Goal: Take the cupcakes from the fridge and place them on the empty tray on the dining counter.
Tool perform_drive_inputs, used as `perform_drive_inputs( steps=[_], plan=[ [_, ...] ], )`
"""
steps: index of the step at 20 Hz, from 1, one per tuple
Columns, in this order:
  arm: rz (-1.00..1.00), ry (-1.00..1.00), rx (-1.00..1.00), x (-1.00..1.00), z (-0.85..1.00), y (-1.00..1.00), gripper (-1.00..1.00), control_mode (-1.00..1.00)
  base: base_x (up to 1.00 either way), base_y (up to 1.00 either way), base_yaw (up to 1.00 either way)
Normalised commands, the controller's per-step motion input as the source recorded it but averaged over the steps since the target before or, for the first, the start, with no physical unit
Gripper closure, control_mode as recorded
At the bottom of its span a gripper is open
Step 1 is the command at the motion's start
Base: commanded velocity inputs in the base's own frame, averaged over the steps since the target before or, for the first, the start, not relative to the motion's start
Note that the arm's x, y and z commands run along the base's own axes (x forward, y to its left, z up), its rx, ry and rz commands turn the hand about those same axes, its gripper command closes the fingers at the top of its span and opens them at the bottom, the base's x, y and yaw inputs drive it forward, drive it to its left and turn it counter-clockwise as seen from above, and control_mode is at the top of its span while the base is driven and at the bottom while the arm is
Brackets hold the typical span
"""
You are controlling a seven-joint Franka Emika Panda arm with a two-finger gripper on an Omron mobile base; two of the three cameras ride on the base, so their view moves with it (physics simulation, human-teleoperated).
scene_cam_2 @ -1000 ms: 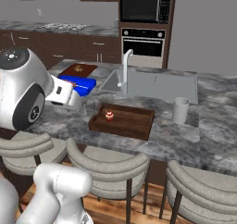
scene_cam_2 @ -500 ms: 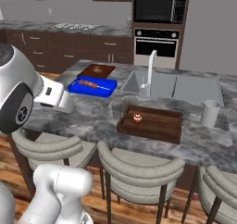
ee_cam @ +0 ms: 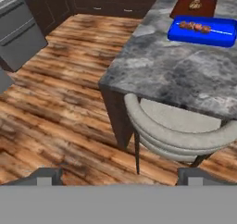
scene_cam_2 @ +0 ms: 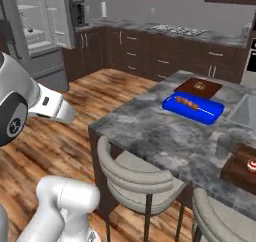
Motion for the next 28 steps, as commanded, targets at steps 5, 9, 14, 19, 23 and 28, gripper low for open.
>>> perform_drive_inputs(
  steps=[5,9,14,19,23,28],
  plan=[
    [0.0,0.0,0.0,0.0,0.0,0.0,-1.0,1.0,0.0,0.02,1.0],
    [0.0,0.0,0.0,0.0,0.0,0.0,-1.0,1.0,0.0,0.01,1.0],
    [0.0,0.0,0.0,0.0,0.0,0.0,-1.0,1.0,0.88,0.02,0.52],
    [0.0,0.0,0.0,0.0,0.0,0.0,-1.0,1.0,1.0,0.0,0.29],
    [0.0,0.0,0.0,0.0,0.0,0.0,-1.0,1.0,1.0,0.0,0.28],
    [0.0,0.0,0.0,0.0,0.0,0.0,-1.0,1.0,1.0,-0.13,0.34]
  ],
)
